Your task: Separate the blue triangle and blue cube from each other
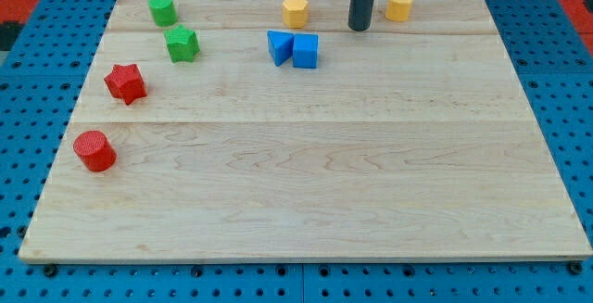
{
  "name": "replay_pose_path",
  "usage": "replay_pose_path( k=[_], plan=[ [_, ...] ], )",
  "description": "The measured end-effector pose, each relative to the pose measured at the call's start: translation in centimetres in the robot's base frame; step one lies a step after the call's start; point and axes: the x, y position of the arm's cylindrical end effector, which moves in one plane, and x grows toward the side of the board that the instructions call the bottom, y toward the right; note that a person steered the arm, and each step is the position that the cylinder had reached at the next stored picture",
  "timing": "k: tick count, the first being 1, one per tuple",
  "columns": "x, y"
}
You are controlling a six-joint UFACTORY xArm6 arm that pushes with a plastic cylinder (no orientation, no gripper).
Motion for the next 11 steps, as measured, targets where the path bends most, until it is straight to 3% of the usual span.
replay_pose_path(
  k=[6, 8, 11],
  plan=[
    [0.2, -6.3],
    [3.6, -9.2],
    [3.7, -10.0]
  ],
)
